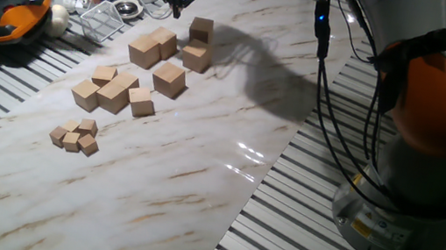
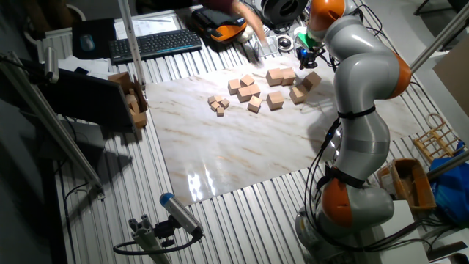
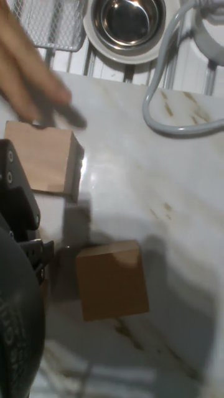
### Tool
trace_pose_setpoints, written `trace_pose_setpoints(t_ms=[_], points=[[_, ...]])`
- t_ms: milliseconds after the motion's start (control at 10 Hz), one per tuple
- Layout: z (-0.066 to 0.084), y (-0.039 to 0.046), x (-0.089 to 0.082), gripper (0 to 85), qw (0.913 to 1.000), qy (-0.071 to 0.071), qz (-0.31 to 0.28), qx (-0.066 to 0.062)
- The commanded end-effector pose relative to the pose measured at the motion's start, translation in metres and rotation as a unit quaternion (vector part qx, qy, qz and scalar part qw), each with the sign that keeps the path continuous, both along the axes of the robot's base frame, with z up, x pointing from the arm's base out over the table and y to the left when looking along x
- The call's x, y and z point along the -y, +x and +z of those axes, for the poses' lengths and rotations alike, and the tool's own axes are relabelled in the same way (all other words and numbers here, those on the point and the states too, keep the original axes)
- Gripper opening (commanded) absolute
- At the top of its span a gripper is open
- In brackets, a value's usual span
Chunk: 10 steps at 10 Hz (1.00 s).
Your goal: Stack the blocks into a pyramid shape
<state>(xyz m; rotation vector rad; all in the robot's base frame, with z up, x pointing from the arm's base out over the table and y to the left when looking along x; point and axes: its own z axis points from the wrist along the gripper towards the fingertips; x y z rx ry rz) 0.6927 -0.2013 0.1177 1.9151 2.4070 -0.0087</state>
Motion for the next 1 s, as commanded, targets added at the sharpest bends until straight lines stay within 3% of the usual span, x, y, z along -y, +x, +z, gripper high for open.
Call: trace_pose_setpoints(t_ms=[0, 200, 600, 900], points=[[-0.0001, -0.0015, -0.0014, 0.0, 1.0000, 0.001, -0.008, -0.001], [0.0003, -0.0053, -0.0051, 0.0, 0.9999, -0.001, -0.015, -0.002], [-0.0003, -0.0053, -0.0063, 0.0, 0.9990, 0.041, -0.017, -0.005], [-0.0031, -0.0041, -0.0092, 0.0, 0.9987, 0.047, -0.021, -0.008]])
